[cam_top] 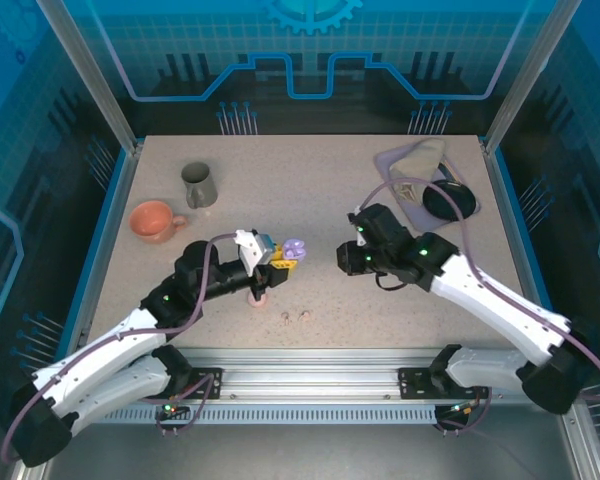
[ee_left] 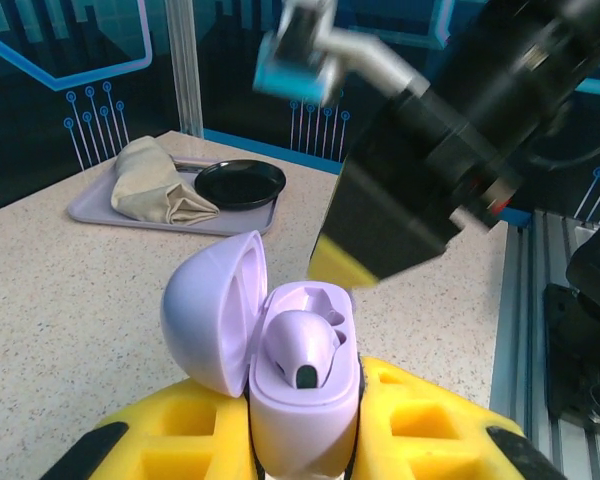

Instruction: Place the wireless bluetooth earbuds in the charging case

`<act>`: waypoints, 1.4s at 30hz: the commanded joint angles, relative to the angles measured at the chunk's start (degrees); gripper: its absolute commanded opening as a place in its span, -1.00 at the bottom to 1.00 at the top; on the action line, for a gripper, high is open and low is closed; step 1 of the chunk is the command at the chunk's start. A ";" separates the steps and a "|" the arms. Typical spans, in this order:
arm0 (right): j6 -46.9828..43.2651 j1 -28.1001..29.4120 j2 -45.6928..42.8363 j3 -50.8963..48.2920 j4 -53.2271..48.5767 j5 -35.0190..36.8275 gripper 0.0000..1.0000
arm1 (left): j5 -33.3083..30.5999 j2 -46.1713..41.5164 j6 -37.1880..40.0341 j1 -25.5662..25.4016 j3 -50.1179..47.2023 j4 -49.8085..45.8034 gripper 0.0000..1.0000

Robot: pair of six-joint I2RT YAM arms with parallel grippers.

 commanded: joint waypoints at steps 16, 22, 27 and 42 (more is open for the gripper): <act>-7.00 4.18 -4.36 10.29 10.32 -5.01 -0.54 | 2.19 6.37 -0.93 -0.36 2.73 9.43 -0.98; -8.23 7.09 -0.04 13.99 7.60 -3.01 -0.54 | 2.73 7.26 1.06 -0.39 3.66 8.66 -0.98; -8.54 8.15 2.24 14.43 7.88 -2.17 -0.54 | 3.14 7.53 1.71 -0.38 3.81 8.59 -0.98; -8.62 8.32 3.90 13.75 5.99 -1.55 -0.53 | 3.11 7.54 1.84 -0.39 3.92 8.64 -0.98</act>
